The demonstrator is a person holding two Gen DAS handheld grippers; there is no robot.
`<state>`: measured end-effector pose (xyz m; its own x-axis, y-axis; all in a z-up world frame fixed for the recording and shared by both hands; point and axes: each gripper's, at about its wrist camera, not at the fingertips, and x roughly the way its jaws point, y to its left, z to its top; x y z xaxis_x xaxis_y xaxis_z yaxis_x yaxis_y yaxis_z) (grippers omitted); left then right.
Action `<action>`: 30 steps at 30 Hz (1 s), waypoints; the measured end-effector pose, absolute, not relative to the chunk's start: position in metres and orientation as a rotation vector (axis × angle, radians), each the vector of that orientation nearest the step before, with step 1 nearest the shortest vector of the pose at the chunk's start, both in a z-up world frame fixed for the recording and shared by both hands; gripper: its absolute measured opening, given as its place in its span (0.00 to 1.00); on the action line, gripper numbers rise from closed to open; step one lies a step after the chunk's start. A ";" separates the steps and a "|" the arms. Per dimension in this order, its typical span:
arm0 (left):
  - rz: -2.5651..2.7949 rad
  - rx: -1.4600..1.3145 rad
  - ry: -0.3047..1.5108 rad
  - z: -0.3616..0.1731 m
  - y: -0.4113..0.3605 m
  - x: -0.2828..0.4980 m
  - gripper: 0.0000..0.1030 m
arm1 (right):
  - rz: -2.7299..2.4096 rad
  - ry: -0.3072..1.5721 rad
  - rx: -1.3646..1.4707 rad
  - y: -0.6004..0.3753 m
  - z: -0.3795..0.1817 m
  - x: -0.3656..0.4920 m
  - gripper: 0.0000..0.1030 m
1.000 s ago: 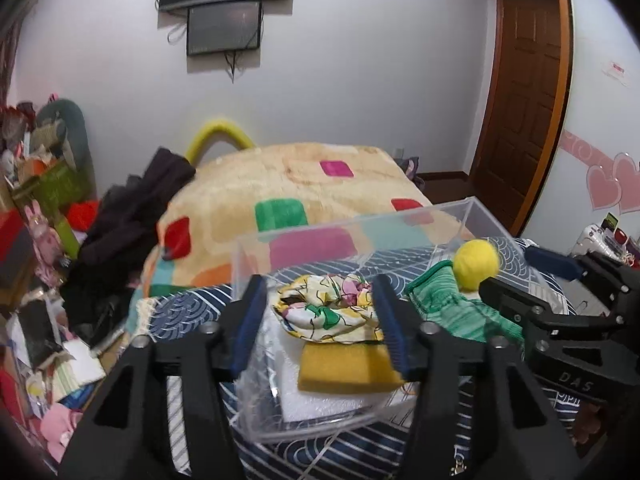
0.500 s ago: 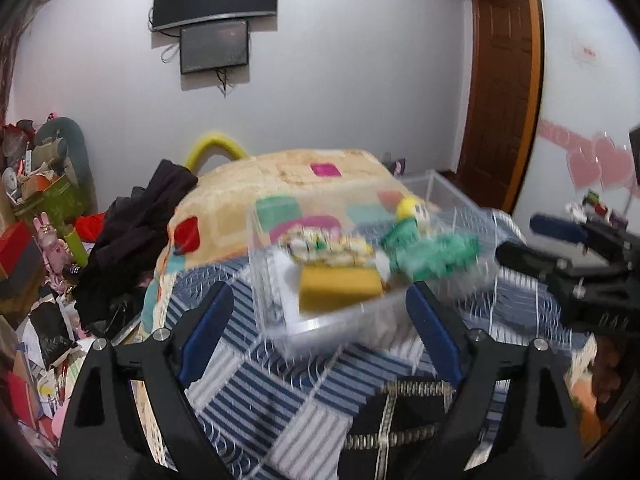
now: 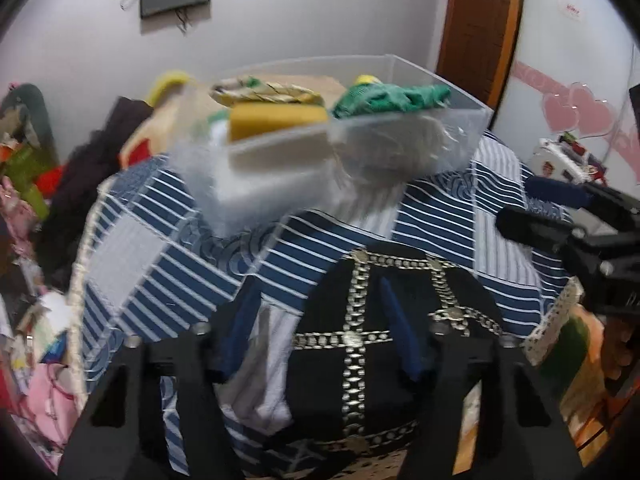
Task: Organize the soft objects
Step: 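Grasp the black chain-trimmed cap with the left tool while the right tool grasps the bagged silver scrubber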
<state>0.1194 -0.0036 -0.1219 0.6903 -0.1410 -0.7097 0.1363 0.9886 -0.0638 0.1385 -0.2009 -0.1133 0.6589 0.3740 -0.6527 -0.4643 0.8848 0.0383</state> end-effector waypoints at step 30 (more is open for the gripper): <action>0.062 -0.114 0.686 -0.101 0.068 0.068 0.13 | 0.650 0.769 -0.190 -0.140 -0.135 0.108 0.74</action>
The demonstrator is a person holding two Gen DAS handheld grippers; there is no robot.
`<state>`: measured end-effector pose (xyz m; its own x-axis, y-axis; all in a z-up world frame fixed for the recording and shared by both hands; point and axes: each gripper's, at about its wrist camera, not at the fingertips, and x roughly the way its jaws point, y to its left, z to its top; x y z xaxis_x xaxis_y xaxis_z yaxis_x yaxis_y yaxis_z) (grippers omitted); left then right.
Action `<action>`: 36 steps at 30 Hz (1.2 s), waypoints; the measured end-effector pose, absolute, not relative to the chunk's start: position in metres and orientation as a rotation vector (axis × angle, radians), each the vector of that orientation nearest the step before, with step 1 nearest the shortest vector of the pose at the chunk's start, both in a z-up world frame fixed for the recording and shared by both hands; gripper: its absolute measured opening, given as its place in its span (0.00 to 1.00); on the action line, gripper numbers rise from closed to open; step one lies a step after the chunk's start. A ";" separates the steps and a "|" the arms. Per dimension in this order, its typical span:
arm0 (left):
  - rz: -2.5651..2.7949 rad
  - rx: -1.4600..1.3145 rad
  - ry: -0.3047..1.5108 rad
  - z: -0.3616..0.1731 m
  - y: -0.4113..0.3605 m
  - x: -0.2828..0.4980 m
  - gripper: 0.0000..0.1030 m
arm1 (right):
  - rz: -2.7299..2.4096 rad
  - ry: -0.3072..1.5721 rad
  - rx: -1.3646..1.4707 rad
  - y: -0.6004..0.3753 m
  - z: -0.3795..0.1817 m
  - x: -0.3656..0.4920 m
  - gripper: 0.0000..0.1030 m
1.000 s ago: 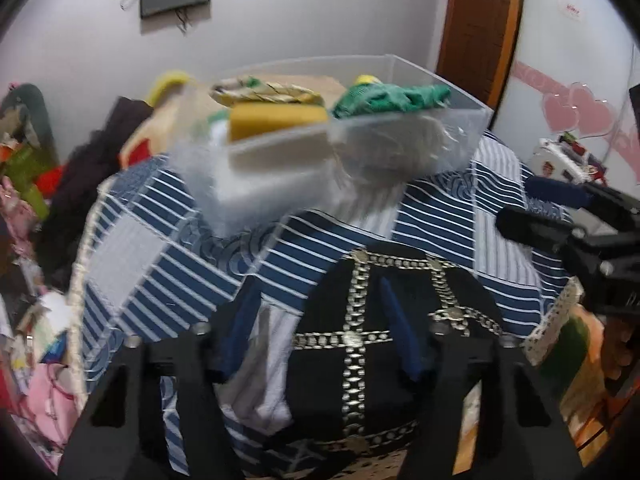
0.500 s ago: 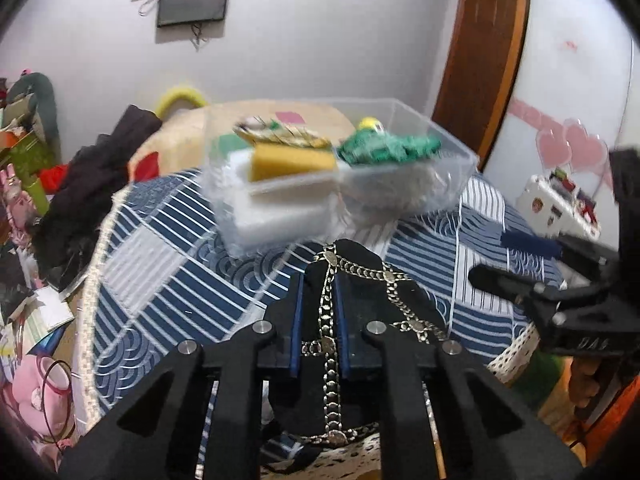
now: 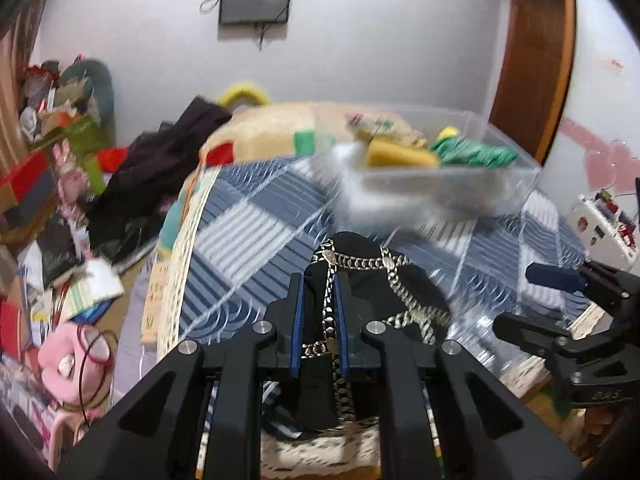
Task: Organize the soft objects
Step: 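Grasp the black chain-trimmed cap with the left tool while the right tool grasps the bagged silver scrubber, then drop the black cap into the box with the left tool while the right tool drops the scrubber in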
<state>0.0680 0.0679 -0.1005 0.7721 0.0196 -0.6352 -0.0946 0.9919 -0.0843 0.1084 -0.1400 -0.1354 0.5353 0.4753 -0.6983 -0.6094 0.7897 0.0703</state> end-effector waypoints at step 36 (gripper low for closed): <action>-0.096 -0.082 0.743 -0.116 0.022 0.068 0.10 | 0.499 0.676 -0.088 -0.194 -0.110 0.121 0.19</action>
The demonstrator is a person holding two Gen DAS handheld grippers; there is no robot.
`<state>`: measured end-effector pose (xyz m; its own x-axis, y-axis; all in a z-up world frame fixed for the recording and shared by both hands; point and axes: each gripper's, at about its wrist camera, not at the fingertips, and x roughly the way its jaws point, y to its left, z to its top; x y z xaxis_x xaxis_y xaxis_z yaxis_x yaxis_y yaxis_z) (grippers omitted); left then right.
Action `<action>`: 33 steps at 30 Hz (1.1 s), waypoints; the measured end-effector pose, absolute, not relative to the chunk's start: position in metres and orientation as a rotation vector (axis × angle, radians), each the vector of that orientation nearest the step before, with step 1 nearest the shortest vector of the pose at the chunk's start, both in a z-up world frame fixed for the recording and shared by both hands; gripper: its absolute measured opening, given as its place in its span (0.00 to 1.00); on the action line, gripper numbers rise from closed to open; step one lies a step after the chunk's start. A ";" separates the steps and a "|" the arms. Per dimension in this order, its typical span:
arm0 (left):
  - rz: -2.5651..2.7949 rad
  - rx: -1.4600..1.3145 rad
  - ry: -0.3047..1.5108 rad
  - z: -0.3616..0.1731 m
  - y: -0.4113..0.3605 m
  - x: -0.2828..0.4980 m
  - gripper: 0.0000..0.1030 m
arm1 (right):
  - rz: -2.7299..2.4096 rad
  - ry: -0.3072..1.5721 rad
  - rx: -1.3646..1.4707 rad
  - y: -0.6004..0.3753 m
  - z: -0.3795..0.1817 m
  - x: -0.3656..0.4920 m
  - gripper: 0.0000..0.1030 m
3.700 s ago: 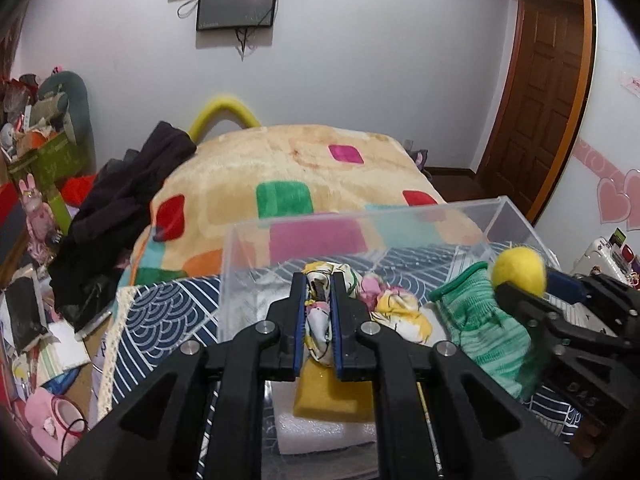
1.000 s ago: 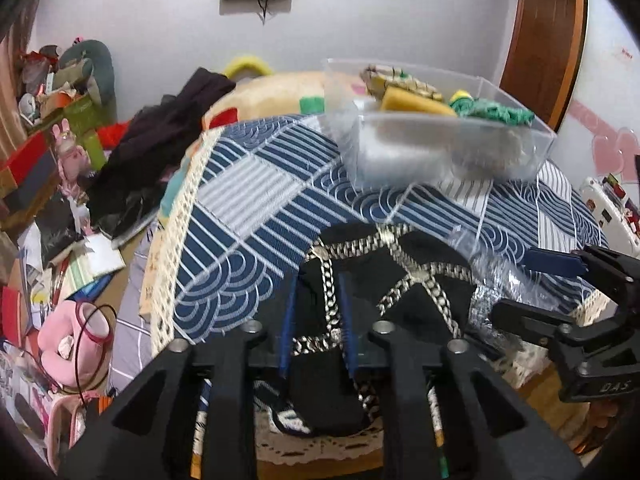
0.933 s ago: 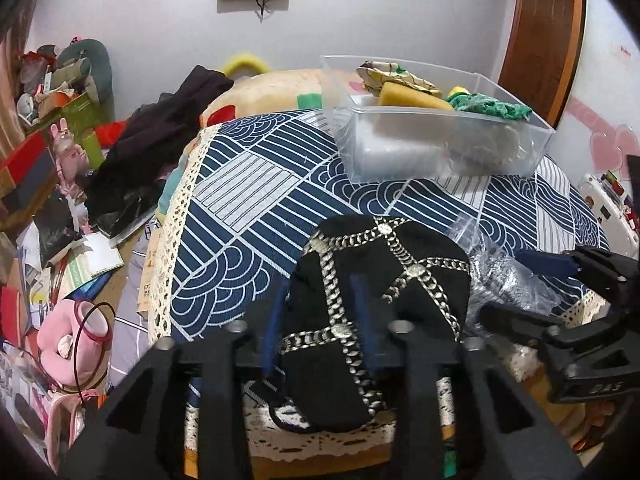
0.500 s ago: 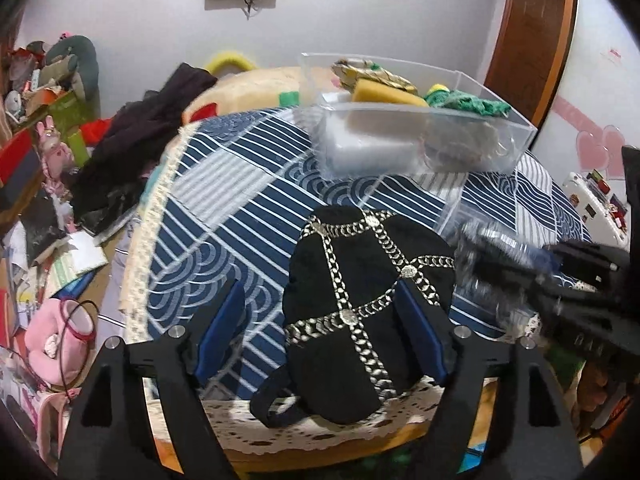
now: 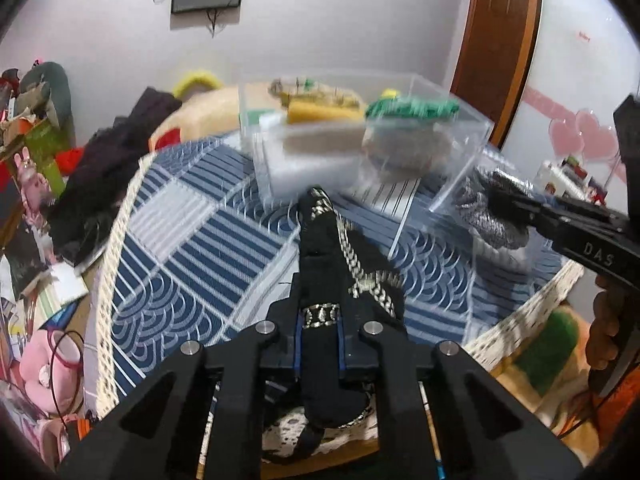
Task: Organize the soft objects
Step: 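Drop the black cap into the box with the left tool while the right tool drops the scrubber in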
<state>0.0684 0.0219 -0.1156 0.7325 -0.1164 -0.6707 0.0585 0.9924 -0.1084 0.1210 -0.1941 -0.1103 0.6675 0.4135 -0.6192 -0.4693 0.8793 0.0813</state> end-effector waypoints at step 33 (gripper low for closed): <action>-0.141 -0.164 0.522 -0.033 0.008 0.208 0.10 | 0.388 0.554 -0.105 -0.169 -0.074 0.223 0.19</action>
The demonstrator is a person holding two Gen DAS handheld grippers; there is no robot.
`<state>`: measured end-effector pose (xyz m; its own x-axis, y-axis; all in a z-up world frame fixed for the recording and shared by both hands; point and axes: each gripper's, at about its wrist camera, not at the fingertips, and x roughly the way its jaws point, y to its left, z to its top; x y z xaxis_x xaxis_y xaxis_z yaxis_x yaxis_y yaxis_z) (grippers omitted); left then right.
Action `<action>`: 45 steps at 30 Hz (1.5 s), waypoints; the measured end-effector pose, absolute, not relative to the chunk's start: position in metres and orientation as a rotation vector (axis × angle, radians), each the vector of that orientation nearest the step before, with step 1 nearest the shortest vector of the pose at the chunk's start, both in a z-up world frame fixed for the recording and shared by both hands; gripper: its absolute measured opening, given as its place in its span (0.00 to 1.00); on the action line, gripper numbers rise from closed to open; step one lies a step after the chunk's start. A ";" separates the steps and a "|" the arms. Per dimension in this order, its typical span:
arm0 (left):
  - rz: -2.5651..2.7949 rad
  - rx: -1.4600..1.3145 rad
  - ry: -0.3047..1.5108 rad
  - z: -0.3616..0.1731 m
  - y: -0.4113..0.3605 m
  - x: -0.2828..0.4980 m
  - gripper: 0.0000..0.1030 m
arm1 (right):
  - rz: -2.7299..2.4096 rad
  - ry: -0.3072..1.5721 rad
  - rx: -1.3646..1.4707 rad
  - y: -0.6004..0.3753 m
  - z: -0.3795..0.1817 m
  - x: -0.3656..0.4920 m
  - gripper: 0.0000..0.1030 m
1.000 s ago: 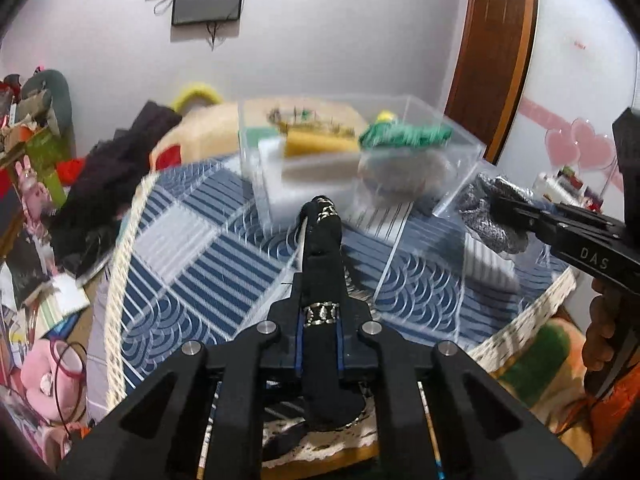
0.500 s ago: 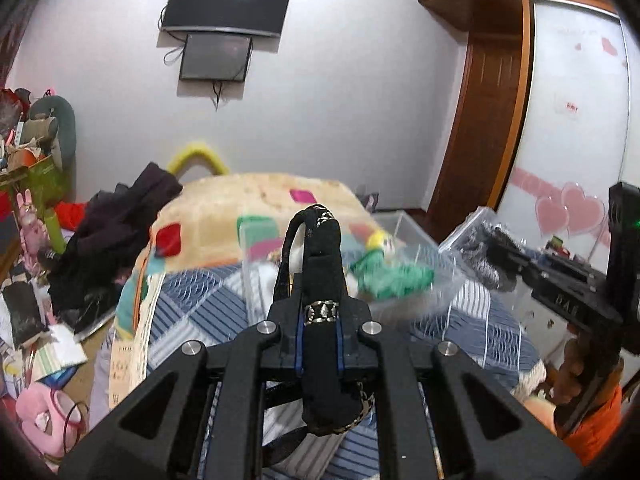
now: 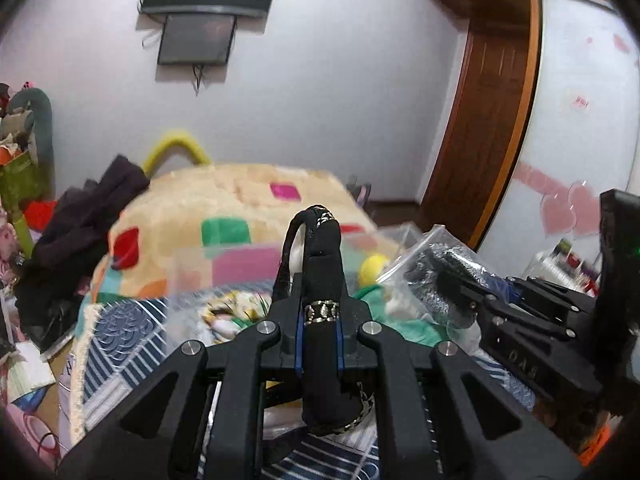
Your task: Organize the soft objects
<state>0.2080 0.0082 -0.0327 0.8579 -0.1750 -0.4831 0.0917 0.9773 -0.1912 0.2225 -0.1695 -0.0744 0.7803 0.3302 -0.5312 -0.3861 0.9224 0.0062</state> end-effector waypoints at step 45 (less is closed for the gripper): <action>0.024 -0.074 0.268 0.026 0.007 0.059 0.98 | 0.446 0.226 -0.029 -0.211 0.004 0.099 1.00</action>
